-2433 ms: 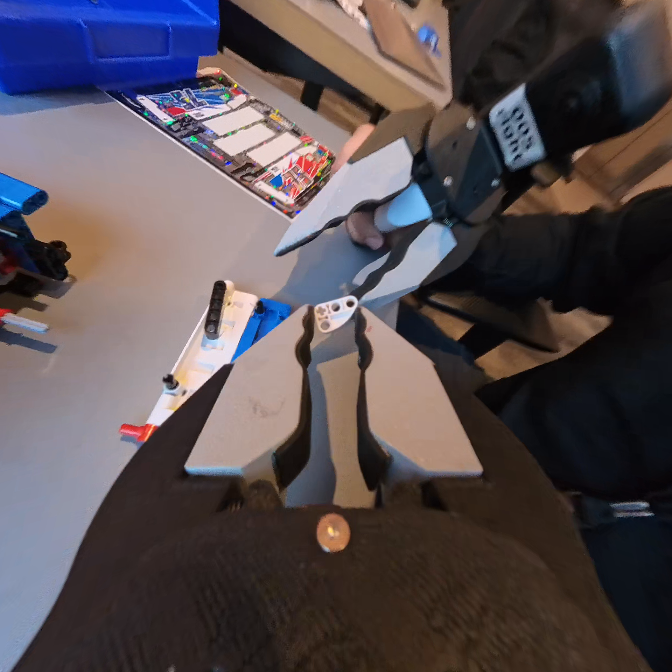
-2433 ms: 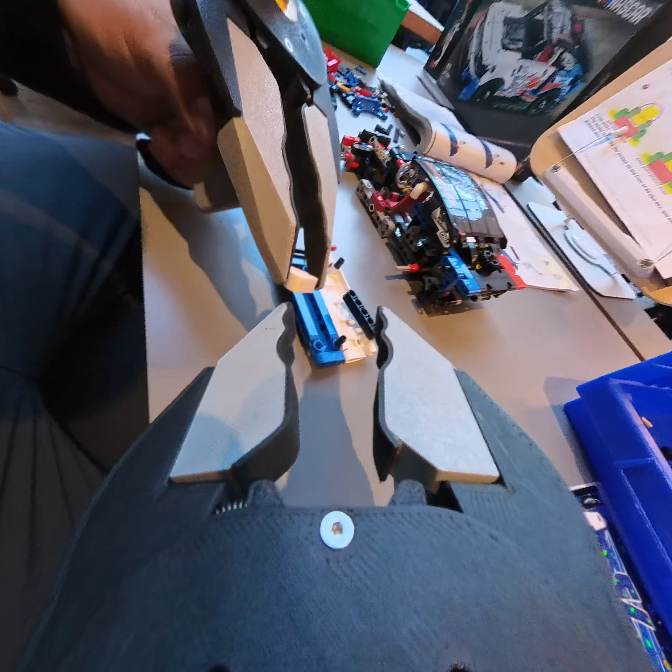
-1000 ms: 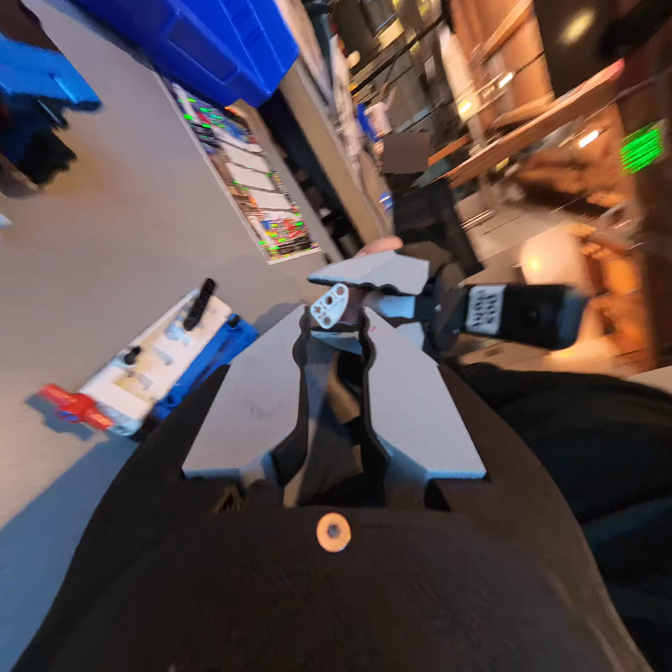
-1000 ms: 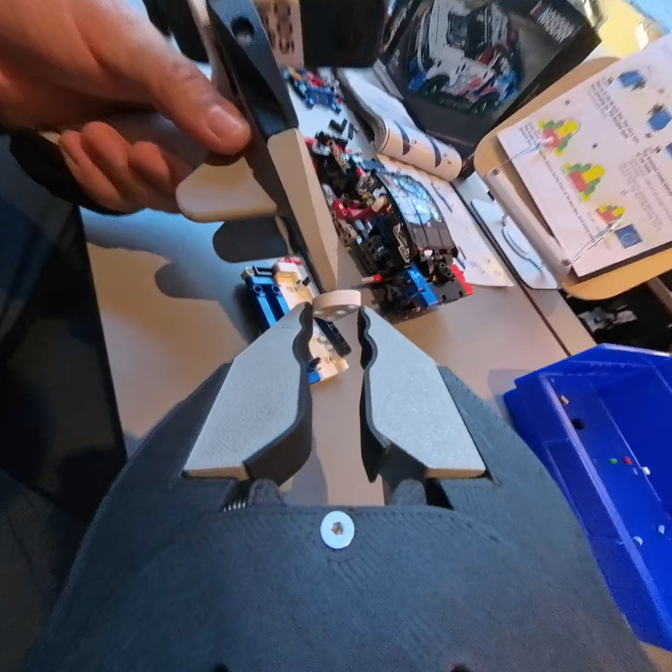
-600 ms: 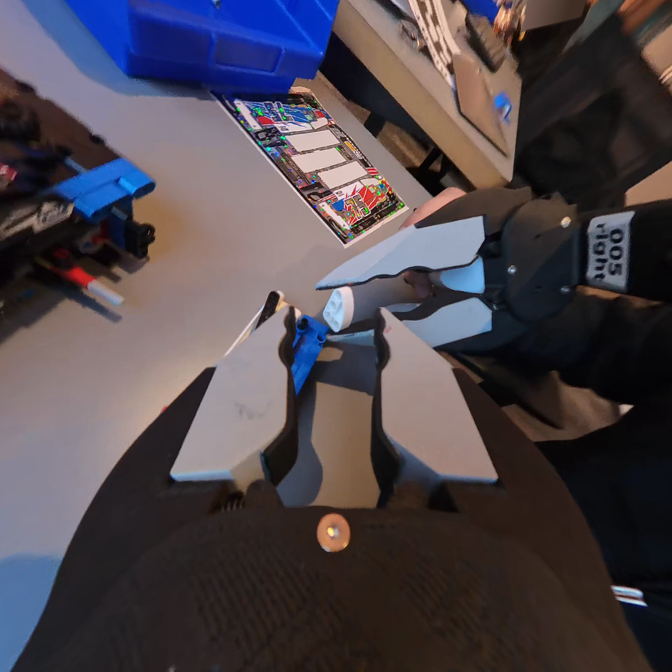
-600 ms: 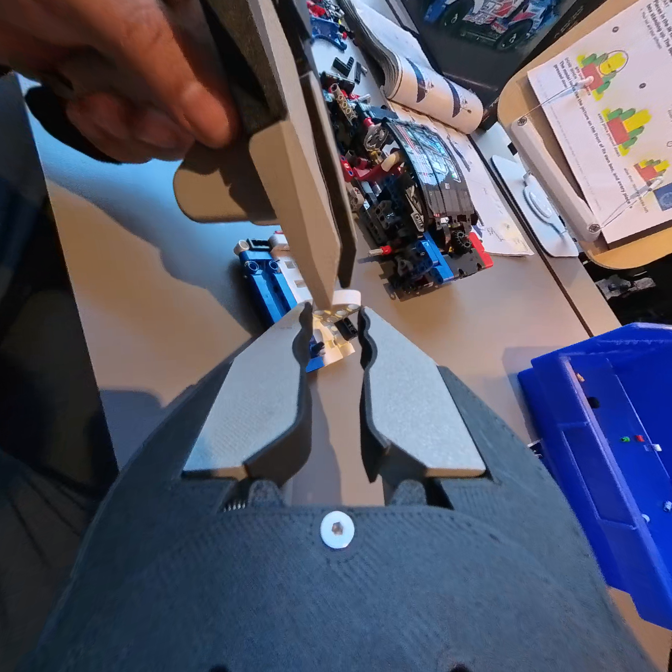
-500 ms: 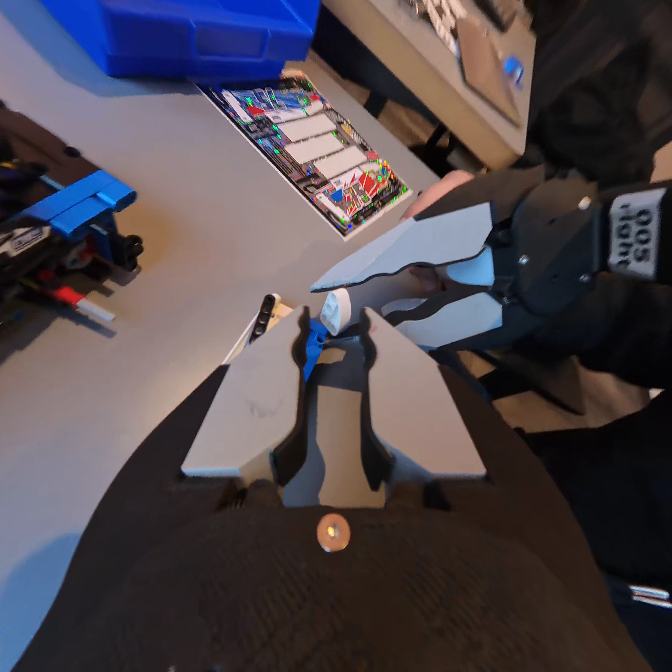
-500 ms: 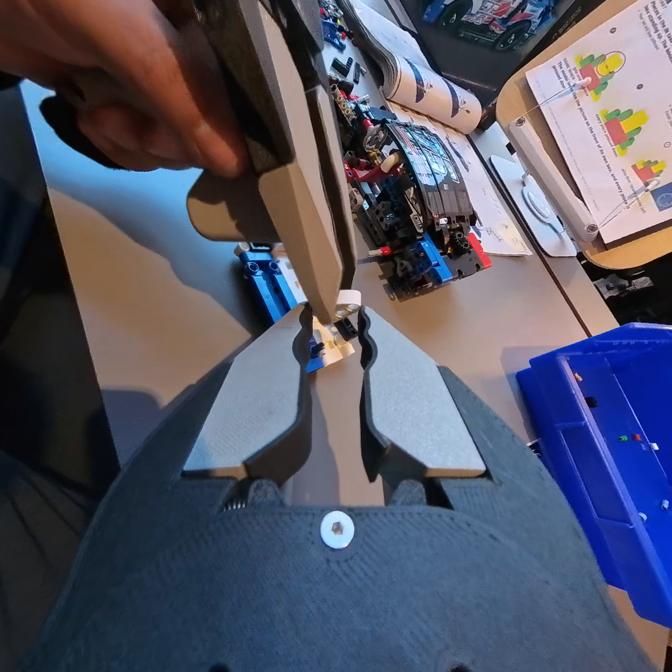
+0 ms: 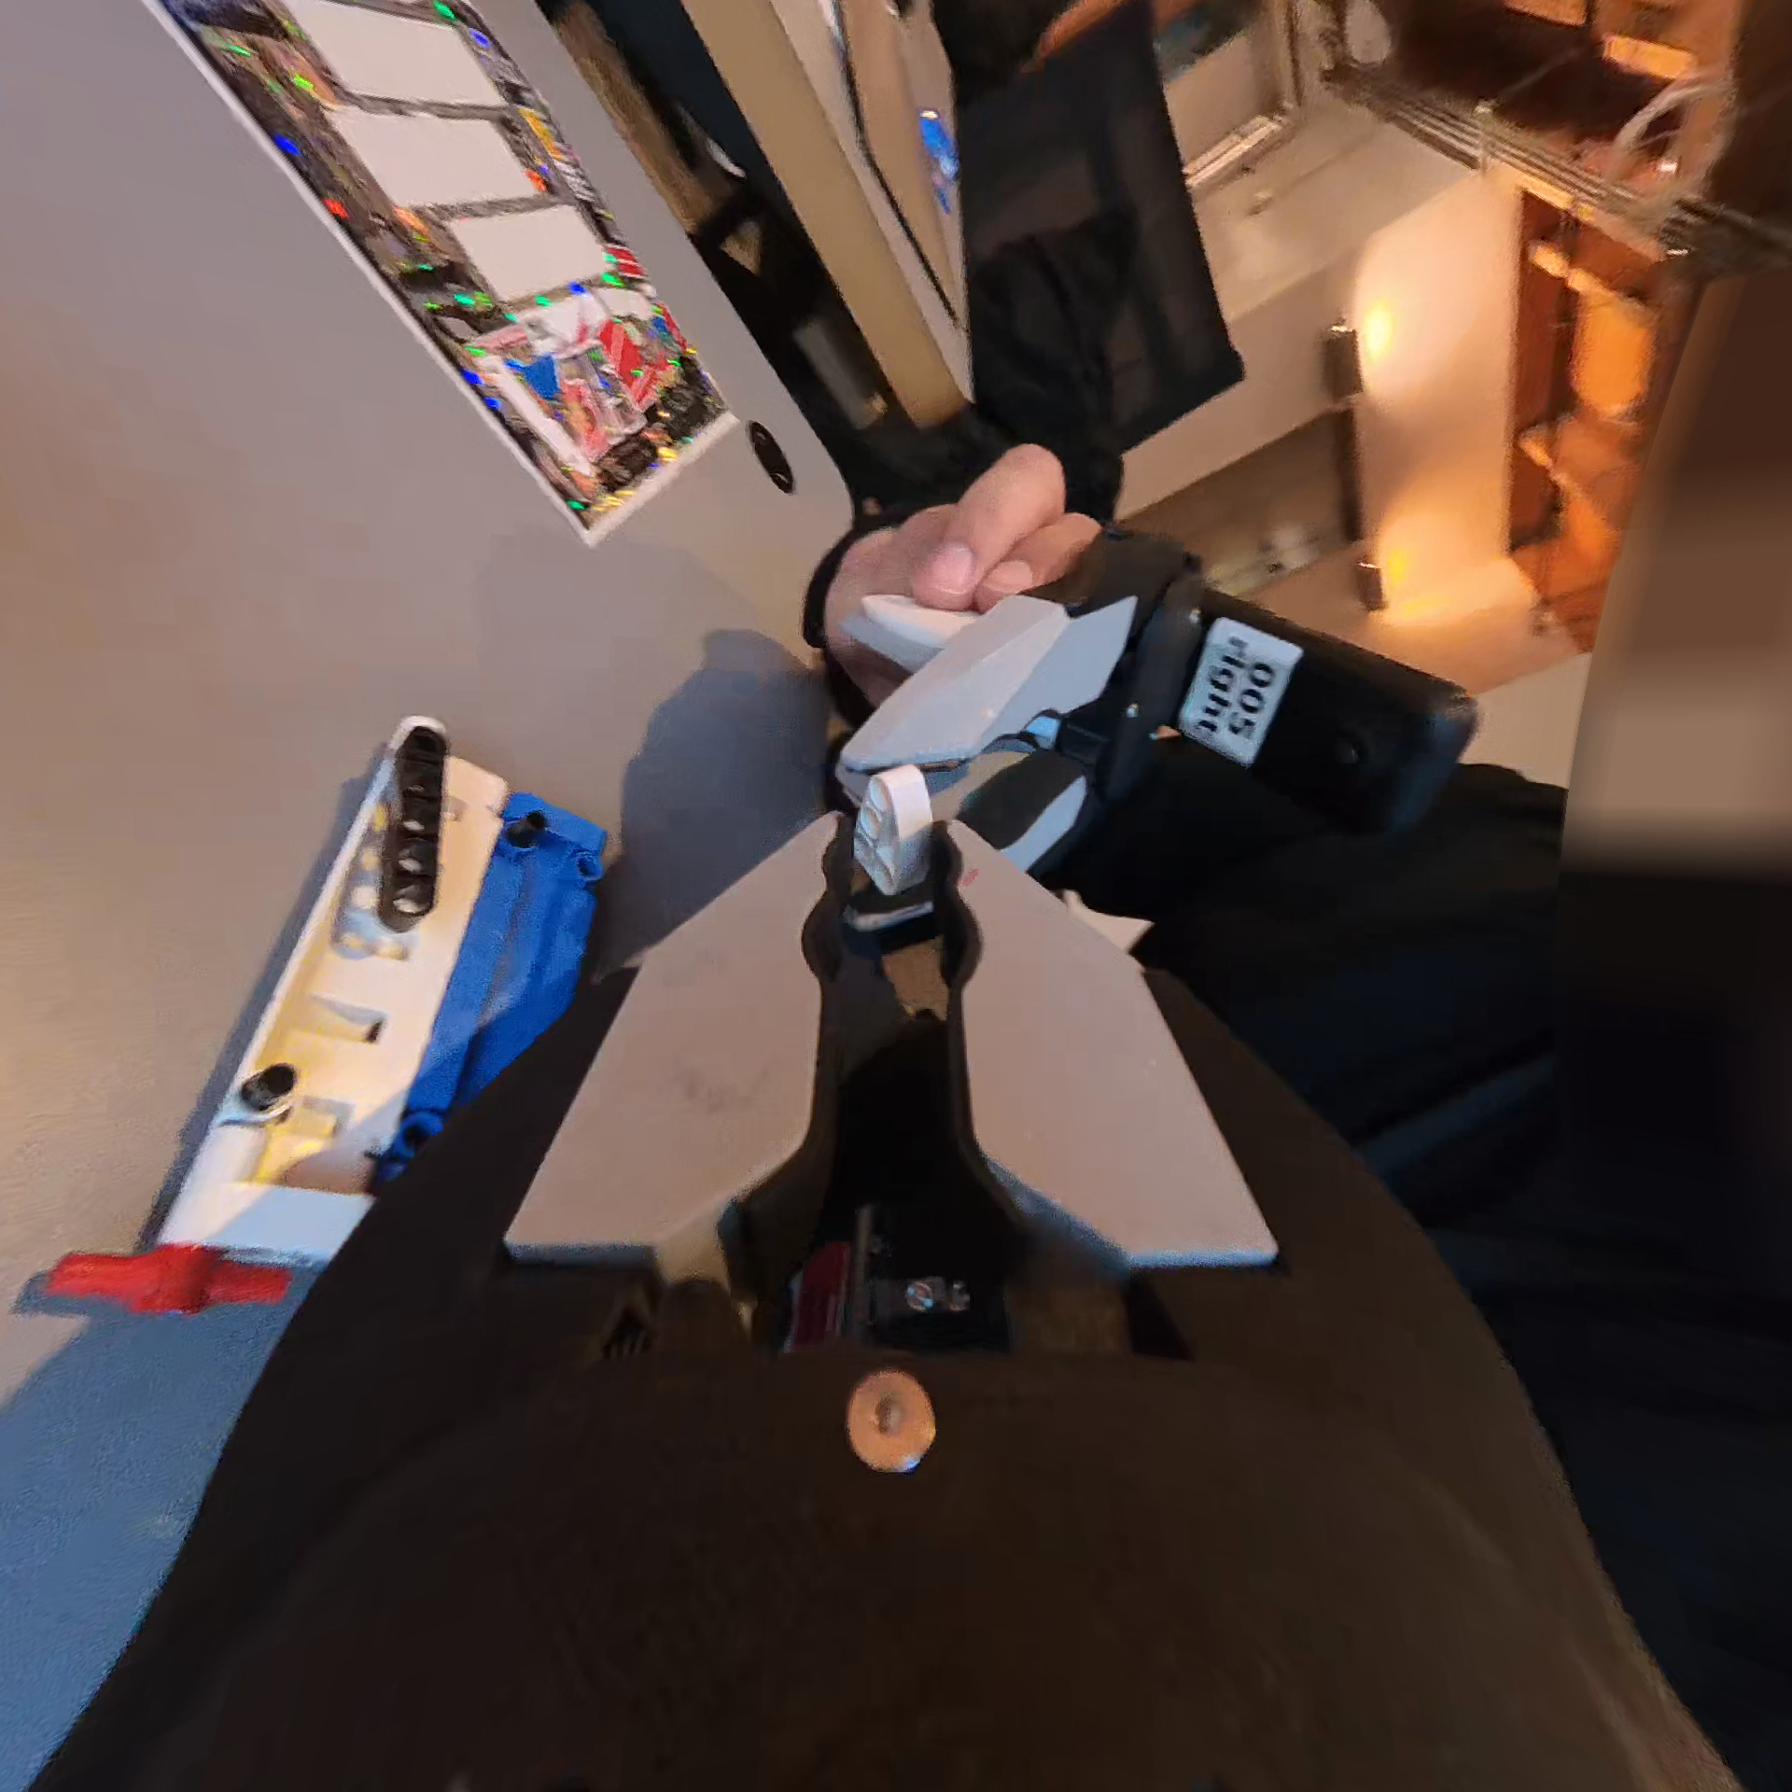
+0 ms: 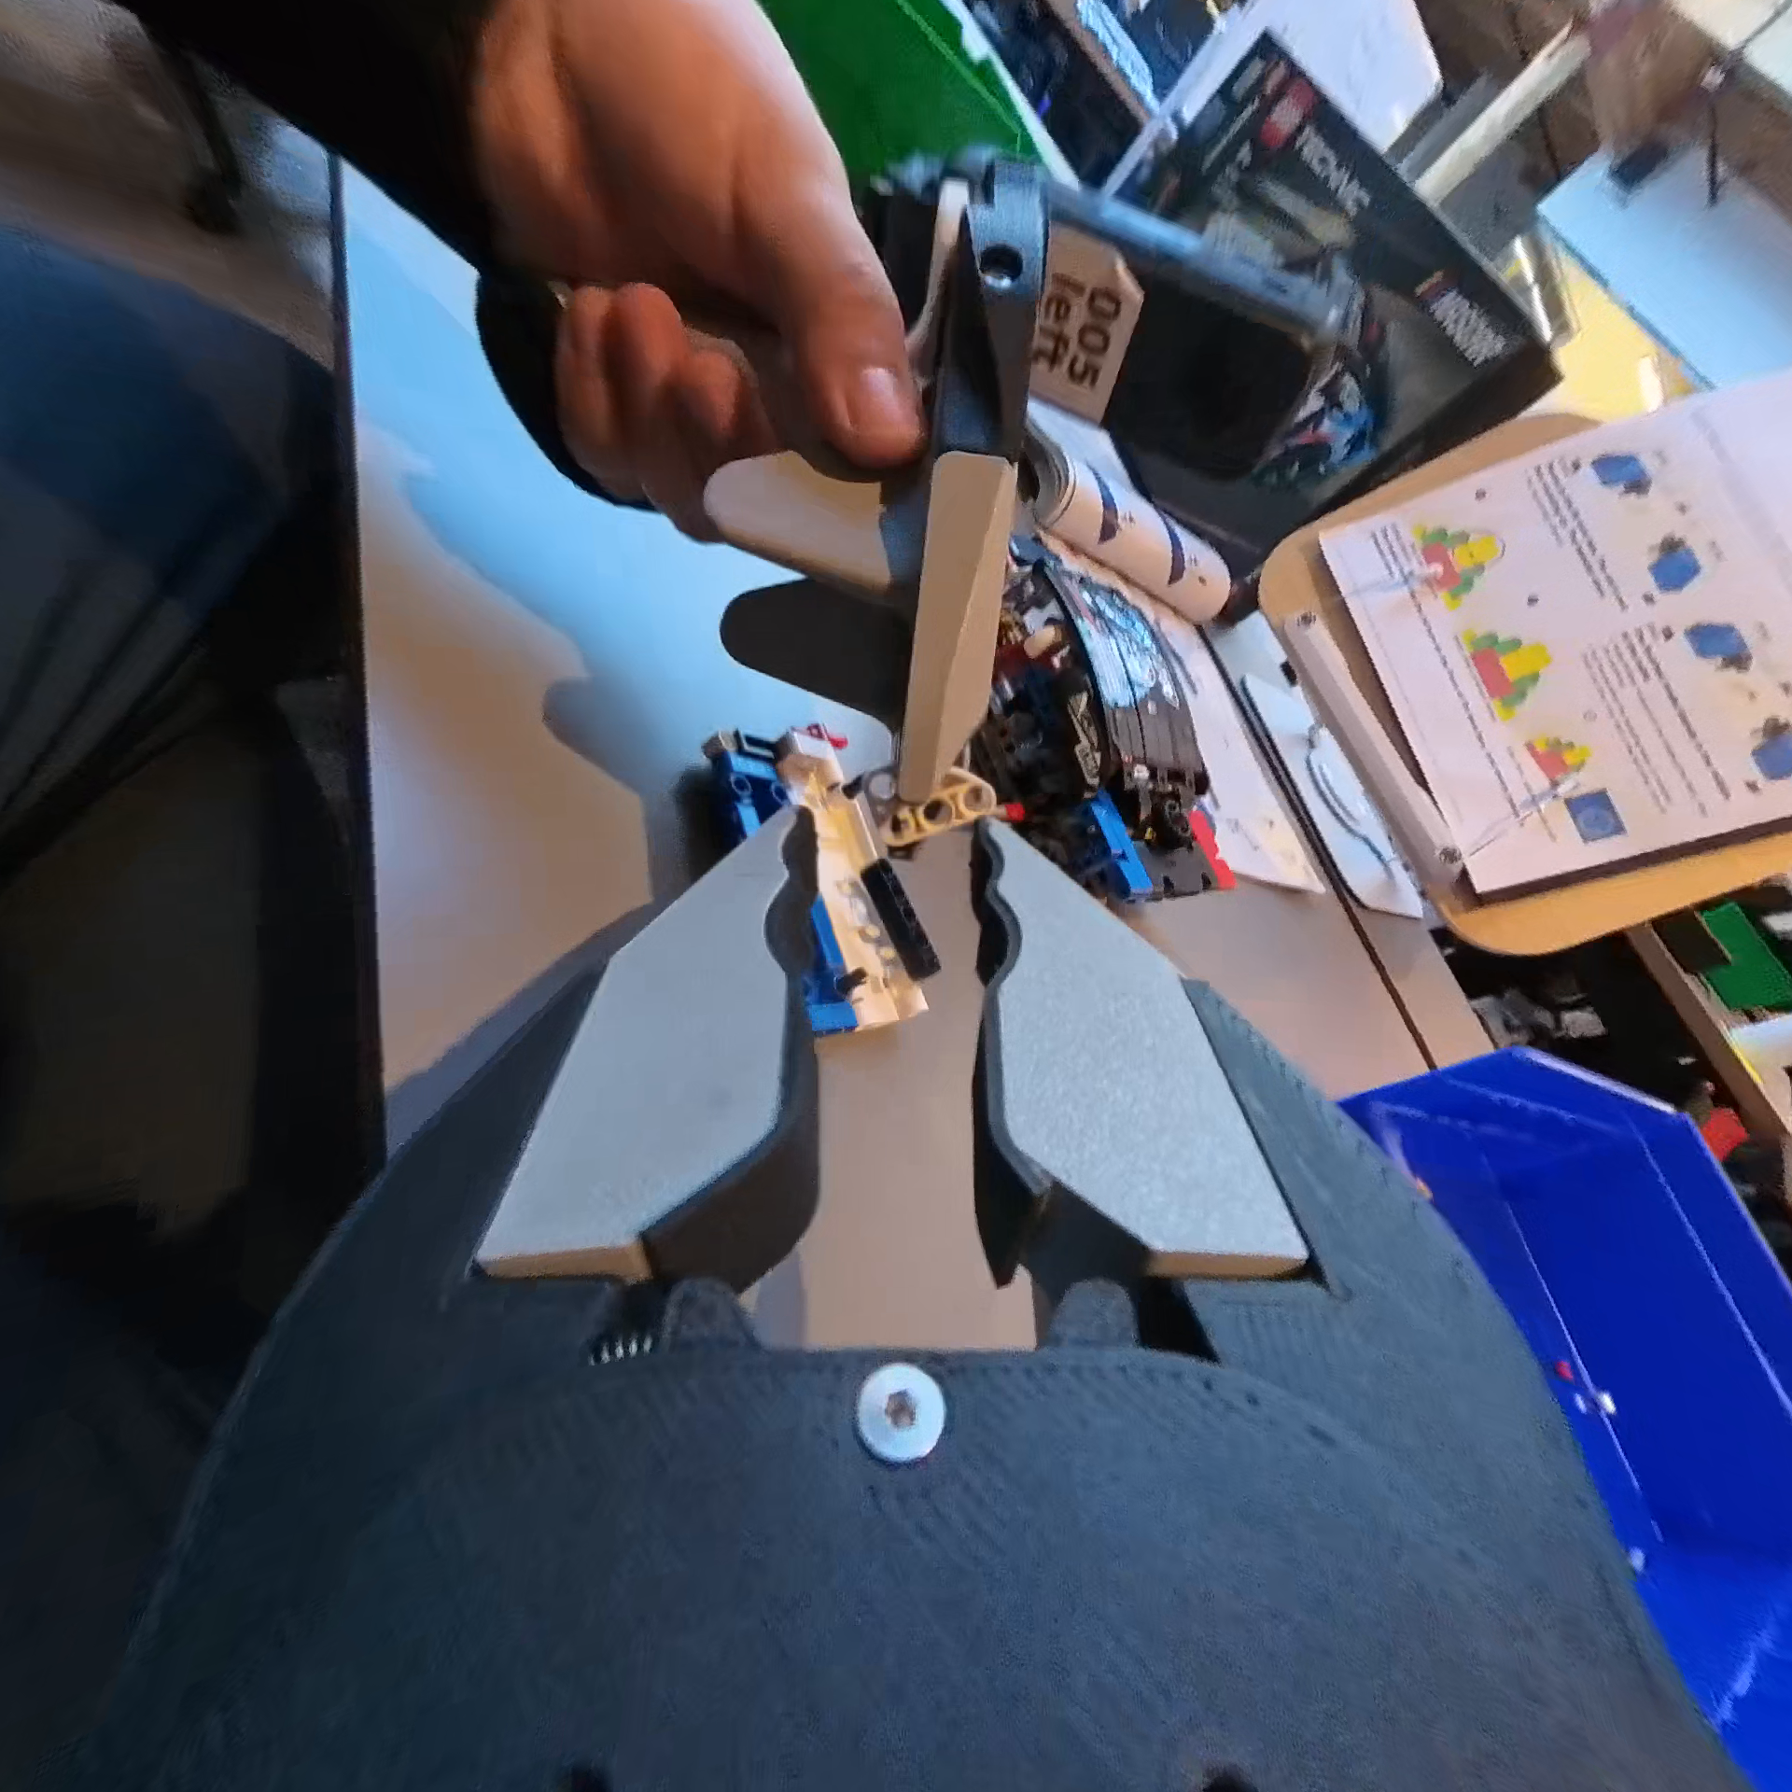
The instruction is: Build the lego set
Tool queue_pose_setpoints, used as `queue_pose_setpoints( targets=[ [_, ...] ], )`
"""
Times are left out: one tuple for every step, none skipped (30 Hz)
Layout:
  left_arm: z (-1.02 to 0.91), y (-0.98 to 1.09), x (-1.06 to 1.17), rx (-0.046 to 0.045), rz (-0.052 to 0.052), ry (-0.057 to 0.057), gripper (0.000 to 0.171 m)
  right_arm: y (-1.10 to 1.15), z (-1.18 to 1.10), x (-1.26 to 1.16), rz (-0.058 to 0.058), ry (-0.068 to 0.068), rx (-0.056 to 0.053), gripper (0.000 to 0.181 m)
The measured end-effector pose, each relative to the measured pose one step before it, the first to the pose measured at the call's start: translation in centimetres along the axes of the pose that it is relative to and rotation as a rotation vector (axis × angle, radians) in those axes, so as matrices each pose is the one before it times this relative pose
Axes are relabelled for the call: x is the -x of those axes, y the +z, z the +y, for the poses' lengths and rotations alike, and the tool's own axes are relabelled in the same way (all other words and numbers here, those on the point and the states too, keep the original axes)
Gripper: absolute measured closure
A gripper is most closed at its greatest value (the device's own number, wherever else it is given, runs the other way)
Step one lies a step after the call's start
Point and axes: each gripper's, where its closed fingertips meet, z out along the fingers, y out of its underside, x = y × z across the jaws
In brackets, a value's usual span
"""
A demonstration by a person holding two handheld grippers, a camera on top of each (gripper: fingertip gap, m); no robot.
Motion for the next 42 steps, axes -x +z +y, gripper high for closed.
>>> queue_pose_setpoints(
  targets=[
    [0.000,0.017,-0.567,0.00510,0.0449,-0.0175,0.158,-0.176,-0.349,-0.131,0.0059,-0.0070,-0.0185,0.152],
    [0.108,0.063,-0.585,0.01307,0.0471,-0.0146,0.159,-0.167,-0.238,-0.120,0.0033,-0.0077,-0.0129,0.151],
    [0.199,0.099,-0.416,0.01729,0.0362,-0.0110,0.159,-0.177,-0.245,-0.051,-0.0029,-0.0031,-0.0125,0.153],
    [0.182,0.111,-0.041,0.01413,0.0114,-0.0061,0.159,-0.208,-0.345,-0.052,-0.0026,0.0012,-0.0191,0.153],
    [0.096,0.127,0.015,0.00576,0.0078,-0.0055,0.159,-0.201,-0.379,-0.039,-0.0040,0.0051,-0.0201,0.154],
    [0.121,0.150,-0.185,0.00568,0.0226,-0.0086,0.159,-0.172,-0.308,-0.013,-0.0056,0.0058,-0.0152,0.154],
    [0.136,0.158,-0.345,0.00475,0.0327,-0.0083,0.159,-0.147,-0.265,0.100,-0.0126,0.0024,-0.0126,0.154],
    [0.091,0.140,-0.223,0.00146,0.0238,-0.0066,0.159,-0.131,-0.193,0.185,-0.0161,0.0004,-0.0094,0.157],
    [0.047,0.106,-0.118,-0.00086,0.0142,-0.0029,0.159,-0.071,-0.074,0.159,-0.0143,0.0038,-0.0047,0.158],
    [0.087,0.066,-0.013,0.00239,0.0049,0.0006,0.159,-0.046,-0.014,0.126,-0.0118,0.0057,-0.0030,0.158],
    [0.126,0.062,0.078,0.00502,-0.0029,0.0028,0.158,-0.029,0.068,0.166,-0.0161,0.0087,0.0009,0.158],
    [0.077,0.070,0.076,0.00117,-0.0034,0.0019,0.158,-0.023,0.052,0.090,-0.0111,0.0110,0.0018,0.159],
    [-0.059,0.011,-0.097,-0.00784,0.0088,-0.0042,0.158,-0.036,-0.083,-0.053,0.0018,0.0077,-0.0043,0.158],
    [-0.070,-0.008,-0.195,-0.00772,0.0158,-0.0065,0.159,-0.036,-0.169,-0.082,0.0071,-0.0005,-0.0078,0.158],
    [-0.046,0.010,-0.098,-0.00720,0.0074,-0.0020,0.159,0.006,-0.085,-0.057,0.0079,-0.0082,-0.0005,0.158],
    [-0.054,-0.001,0.019,-0.00735,0.0001,-0.0002,0.159,0.029,-0.006,-0.046,0.0082,-0.0093,0.0051,0.158],
    [-0.022,-0.008,-0.039,-0.00514,0.0043,-0.0016,0.159,0.004,-0.039,-0.039,0.0070,-0.0039,0.0021,0.158],
    [-0.051,-0.009,-0.102,-0.00890,0.0090,-0.0027,0.159,-0.023,-0.059,-0.048,0.0051,0.0008,-0.0002,0.158],
    [-0.042,0.032,-0.029,-0.00923,0.0061,-0.0034,0.159,-0.022,0.009,-0.022,-0.0023,0.0045,0.0036,0.158],
    [-0.063,0.001,0.064,-0.01097,-0.0009,-0.0053,0.159,0.016,0.127,-0.036,-0.0065,0.0138,0.0107,0.158],
    [-0.142,-0.086,0.172,-0.01361,-0.0114,-0.0017,0.159,0.062,0.219,-0.110,-0.0047,0.0233,0.0144,0.158],
    [-0.150,-0.247,0.244,-0.01246,-0.0242,0.0151,0.159,0.066,0.300,-0.167,-0.0032,0.0252,0.0132,0.158],
    [-0.182,-0.451,0.382,-0.01368,-0.0452,0.0334,0.158,0.043,0.482,-0.303,0.0003,0.0224,0.0161,0.158],
    [-0.359,-0.652,0.473,-0.02317,-0.0620,0.0467,0.150,0.016,0.708,-0.440,0.0029,0.0226,0.0257,0.158],
    [-0.579,-0.820,0.558,-0.03421,-0.0777,0.0581,0.143,-0.004,0.903,-0.454,-0.0053,0.0282,0.0336,0.158],
    [-0.325,-0.841,0.873,-0.00970,-0.1049,0.0851,0.143,0.040,1.020,-0.316,-0.0228,0.0408,0.0368,0.158],
    [0.071,-0.733,1.389,0.02371,-0.1423,0.1095,0.138,0.115,1.115,-0.195,-0.0361,0.0553,0.0375,0.158],
    [0.289,-0.459,1.389,0.03926,-0.1412,0.1061,0.125,0.174,1.131,-0.222,-0.0371,0.0637,0.0360,0.158],
    [0.377,-0.131,0.821,0.04741,-0.1001,0.0979,0.119,0.234,0.984,-0.264,-0.0319,0.0621,0.0270,0.158],
    [0.267,0.130,0.303,0.04321,-0.0632,0.0881,0.114,0.274,0.721,-0.209,-0.0300,0.0503,0.0181,0.158],
    [0.155,0.333,0.071,0.03471,-0.0416,0.0754,0.107,0.279,0.418,-0.090,-0.0278,0.0338,0.0112,0.158],
    [0.197,0.502,-0.036,0.03676,-0.0248,0.0657,0.102,0.310,0.226,0.073,-0.0289,0.0189,0.0119,0.159],
    [0.296,0.614,0.076,0.04278,-0.0218,0.0585,0.099,0.346,0.236,0.077,-0.0224,0.0110,0.0246,0.158],
    [0.385,0.691,0.345,0.04331,-0.0303,0.0512,0.098,0.362,0.204,-0.070,-0.0072,0.0049,0.0281,0.158],
    [0.452,0.718,0.406,0.04300,-0.0272,0.0460,0.095,0.346,0.144,-0.171,0.0034,0.0027,0.0241,0.158],
    [0.424,0.695,0.252,0.03716,-0.0162,0.0369,0.093,0.327,0.113,-0.254,0.0104,0.0092,0.0216,0.158],
    [0.378,0.615,0.119,0.03070,-0.0082,0.0256,0.090,0.274,0.004,-0.199,0.0120,0.0212,0.0139,0.158],
    [0.410,0.529,0.010,0.03088,-0.0037,0.0157,0.089,0.219,-0.048,-0.025,0.0042,0.0349,0.0077,0.158],
    [0.435,0.445,-0.022,0.02776,-0.0036,0.0070,0.090,0.186,0.016,0.145,-0.0027,0.0391,0.0074,0.159],
    [0.151,0.304,-0.173,0.00657,0.0072,-0.0130,0.093,0.145,0.137,0.029,0.0057,0.0337,0.0104,0.159],
    [-0.023,0.065,-0.231,-0.00882,0.0157,-0.0499,0.109,0.131,0.247,-0.103,0.0130,0.0252,0.0131,0.159],
    [-0.153,0.018,0.125,-0.01198,-0.0121,-0.0558,0.115,0.076,0.259,-0.181,0.0177,0.0185,0.0118,0.159]
  ],
)
